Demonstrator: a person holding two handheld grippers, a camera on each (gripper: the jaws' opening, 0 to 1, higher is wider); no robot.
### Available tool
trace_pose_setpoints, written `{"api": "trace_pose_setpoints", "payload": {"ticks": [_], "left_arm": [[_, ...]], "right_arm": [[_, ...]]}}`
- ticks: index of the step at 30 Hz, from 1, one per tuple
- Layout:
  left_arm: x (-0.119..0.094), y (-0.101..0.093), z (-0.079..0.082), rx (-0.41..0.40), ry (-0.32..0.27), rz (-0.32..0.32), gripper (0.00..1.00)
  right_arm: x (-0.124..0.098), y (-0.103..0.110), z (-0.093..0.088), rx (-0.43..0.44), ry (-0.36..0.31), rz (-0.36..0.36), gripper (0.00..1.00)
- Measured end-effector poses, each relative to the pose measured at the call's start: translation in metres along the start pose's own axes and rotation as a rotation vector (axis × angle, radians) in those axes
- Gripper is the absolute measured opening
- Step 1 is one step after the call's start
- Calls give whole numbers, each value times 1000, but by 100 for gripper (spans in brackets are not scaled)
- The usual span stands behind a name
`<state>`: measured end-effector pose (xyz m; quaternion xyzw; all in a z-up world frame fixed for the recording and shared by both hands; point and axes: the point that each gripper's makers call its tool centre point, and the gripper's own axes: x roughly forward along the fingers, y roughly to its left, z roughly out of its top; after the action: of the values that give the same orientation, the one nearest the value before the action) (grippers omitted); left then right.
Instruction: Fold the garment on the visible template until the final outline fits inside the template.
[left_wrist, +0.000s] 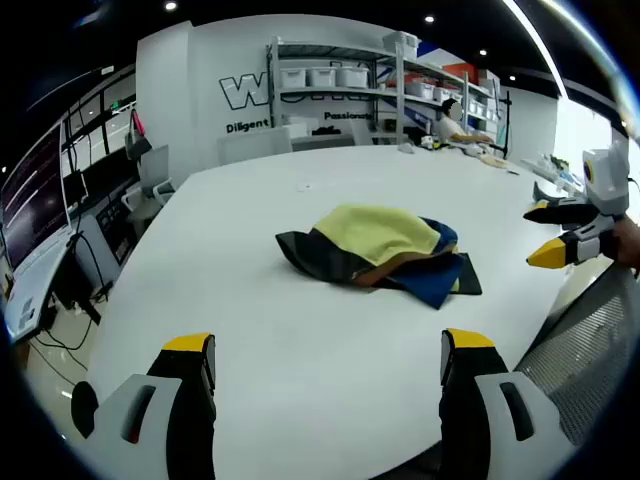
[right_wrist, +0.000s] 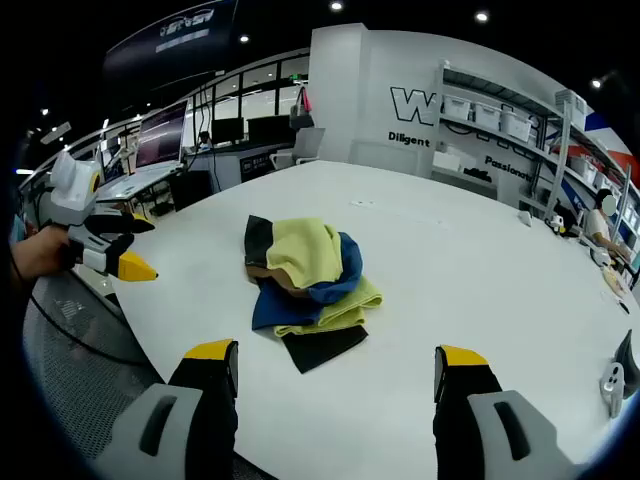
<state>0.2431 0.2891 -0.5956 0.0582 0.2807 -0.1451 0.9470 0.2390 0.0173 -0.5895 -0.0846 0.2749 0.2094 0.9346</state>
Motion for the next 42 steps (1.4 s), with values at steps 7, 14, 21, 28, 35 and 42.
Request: {"api": "trace_pose_setpoints", "payload": {"ticks": [7,14,21,28,35,42], "left_arm": [[0,0,0,-4,2,1,90],[0,0,-1,-5,4,3,89],[0,0,-1,-10,2,2,89],[1,1,-3,-15,12,2,90],[1,2,-4,-17,13,5,90],[0,2,0,-20,-6,4,90]], "right_arm": [[0,0,0,0,1,0,78],[0,0,-1,-3,2,2,78],[1,0,-1,-14,2,0,79],[1,2,0,-27,3,5,79],[2,4,0,-31,0,11,79],[2,2,1,34,-11,29,78]]}}
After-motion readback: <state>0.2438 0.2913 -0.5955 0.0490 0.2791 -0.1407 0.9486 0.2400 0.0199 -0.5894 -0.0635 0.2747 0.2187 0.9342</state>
